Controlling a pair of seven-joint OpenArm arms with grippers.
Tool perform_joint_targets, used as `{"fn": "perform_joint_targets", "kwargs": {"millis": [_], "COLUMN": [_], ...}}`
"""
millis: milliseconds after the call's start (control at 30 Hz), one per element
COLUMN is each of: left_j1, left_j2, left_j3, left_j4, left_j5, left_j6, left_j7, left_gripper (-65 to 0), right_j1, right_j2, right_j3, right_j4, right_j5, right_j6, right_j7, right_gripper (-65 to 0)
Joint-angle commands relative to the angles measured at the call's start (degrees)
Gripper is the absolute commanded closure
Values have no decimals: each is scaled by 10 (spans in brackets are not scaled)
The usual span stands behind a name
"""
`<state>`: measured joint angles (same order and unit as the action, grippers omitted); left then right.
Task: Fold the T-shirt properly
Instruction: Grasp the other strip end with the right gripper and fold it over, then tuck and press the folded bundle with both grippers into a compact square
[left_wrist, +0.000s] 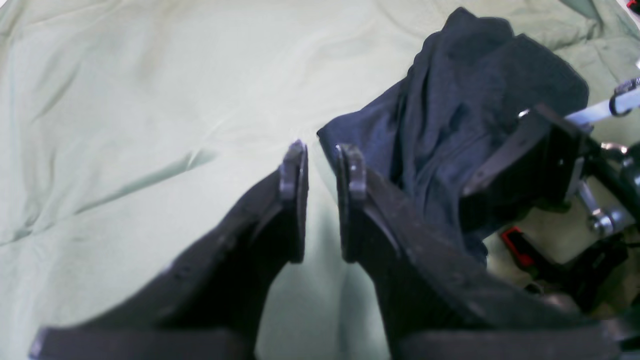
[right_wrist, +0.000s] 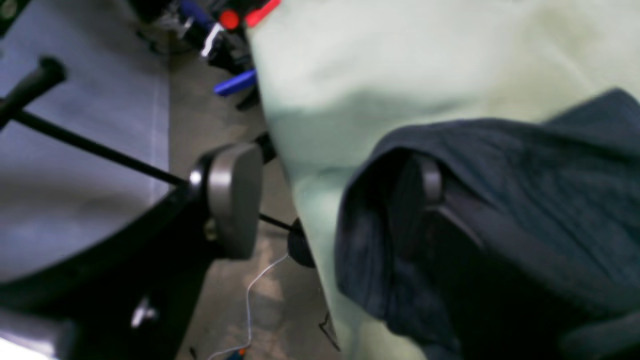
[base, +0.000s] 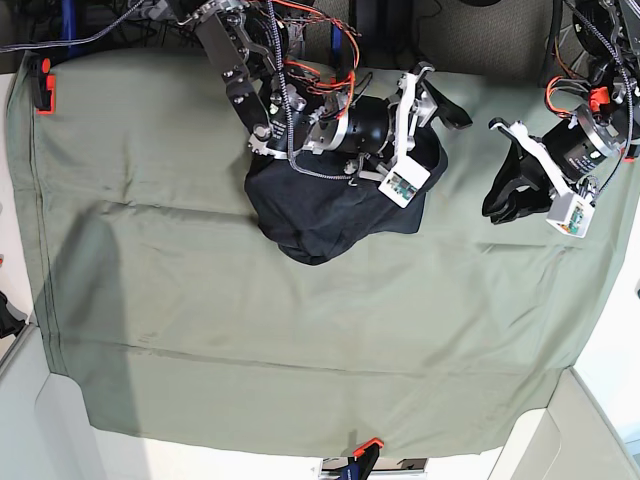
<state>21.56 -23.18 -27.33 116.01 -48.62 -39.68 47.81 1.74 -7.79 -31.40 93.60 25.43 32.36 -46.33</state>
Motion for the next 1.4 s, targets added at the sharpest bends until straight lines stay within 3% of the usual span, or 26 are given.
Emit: {"fn": "perform_joint_targets", "kwargs": {"millis": [0, 133, 333, 500, 567, 633, 667, 800, 933, 1033, 1167, 1367], "left_j1": [-3, -3, -3, -3, -2, 6, 15, 43, 43, 37, 13, -48], "left_j2": [-8, -8, -8, -8, -8, -8, -8, -8, -8, -8, -8, -8], "left_j3": [-5, -4, -4, -4, 0, 15, 29, 139, 276, 323, 327, 327], "left_j4": [8, 8, 8, 8, 16, 33, 45, 59, 50, 16, -56, -172], "left_j5": [-16, -38, -48, -81, -152, -186, -186, -110, 68, 177, 194, 202], "left_j6": [-3, -3, -3, -3, -3, -3, -3, -3, -3, -3, -3, -3], "left_j7": [-12, -12, -12, 24, 80, 113, 112, 84, 42, -30, -56, -65], "left_gripper": [-107, -107, -107, -107, -107, -91, -70, 0, 0, 0, 0, 0], "right_j1": [8, 10, 80, 126, 132, 132, 132, 132, 137, 151, 172, 226], "right_j2": [-9, -9, -9, -9, -9, -9, -7, -6, -6, -6, -6, -6], "right_j3": [-5, -7, -6, 12, 34, 68, 88, 188, 282, 319, 322, 300], "right_j4": [18, 49, 55, 56, 56, 56, 56, 56, 52, 31, -35, -202], "right_j5": [20, 27, -38, -109, -138, -162, -169, -180, -179, -174, -161, -160], "right_j6": [6, 7, 0, -53, -72, -81, -82, -81, -80, -80, -78, -37], "right_j7": [16, 16, 20, 19, 20, 22, 22, 46, 71, 70, 72, 97], "right_gripper": [-388, -388, -388, -372, -240, -22, 0, 0, 0, 0, 0, 0]}}
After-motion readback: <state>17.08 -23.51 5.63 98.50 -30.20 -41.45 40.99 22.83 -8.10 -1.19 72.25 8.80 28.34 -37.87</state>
